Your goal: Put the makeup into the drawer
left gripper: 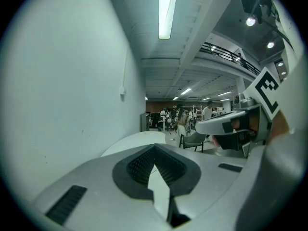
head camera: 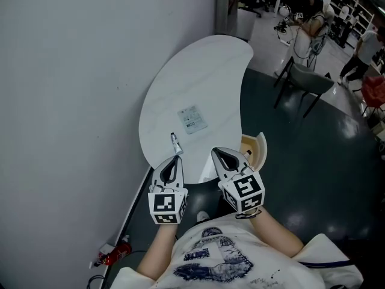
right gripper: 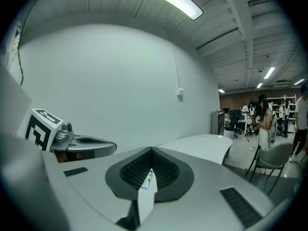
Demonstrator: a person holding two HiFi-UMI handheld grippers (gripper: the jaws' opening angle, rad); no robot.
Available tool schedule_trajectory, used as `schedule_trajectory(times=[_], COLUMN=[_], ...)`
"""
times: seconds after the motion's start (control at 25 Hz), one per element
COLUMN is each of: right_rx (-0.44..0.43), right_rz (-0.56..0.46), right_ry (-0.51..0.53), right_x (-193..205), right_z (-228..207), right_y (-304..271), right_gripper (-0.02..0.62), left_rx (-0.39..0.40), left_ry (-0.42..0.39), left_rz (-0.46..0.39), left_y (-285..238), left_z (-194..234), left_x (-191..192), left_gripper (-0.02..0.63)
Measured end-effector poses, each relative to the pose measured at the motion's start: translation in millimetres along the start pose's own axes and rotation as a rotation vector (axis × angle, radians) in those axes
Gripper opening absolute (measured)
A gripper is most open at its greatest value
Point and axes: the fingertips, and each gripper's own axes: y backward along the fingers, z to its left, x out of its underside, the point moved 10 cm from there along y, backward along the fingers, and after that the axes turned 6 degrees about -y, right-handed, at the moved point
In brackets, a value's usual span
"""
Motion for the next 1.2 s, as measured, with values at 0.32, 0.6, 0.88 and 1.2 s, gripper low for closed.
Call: schedule_trajectory(times=[0.32,0.6,0.88,1.2], right_rx=[-0.052,-0.095,-0.116,-0.173], right_rz=[0.025,0.057,0.091,0.127], right_ry=[-0.022,-0.012,-0.025,-0.031], right_x=[-4,-12,-17,-15], right_z=[-34,-83,-135,-170], right_y=[-39,-77,-112,-146], right_gripper=[0.020,0.020,0.020,0.020], left_rx=[-0.040,-0.076,-0.116,-0.161], left_ry=[0.007,0.030,0.040,0.070], left_rz=[0.056,0.113,0.163,0.226], left_y=[-40,-96,-149,-190], left_z=[8,14,16,17], left_x=[3,7,9,18], left_gripper=[0.048,0.049,0.051,0.098])
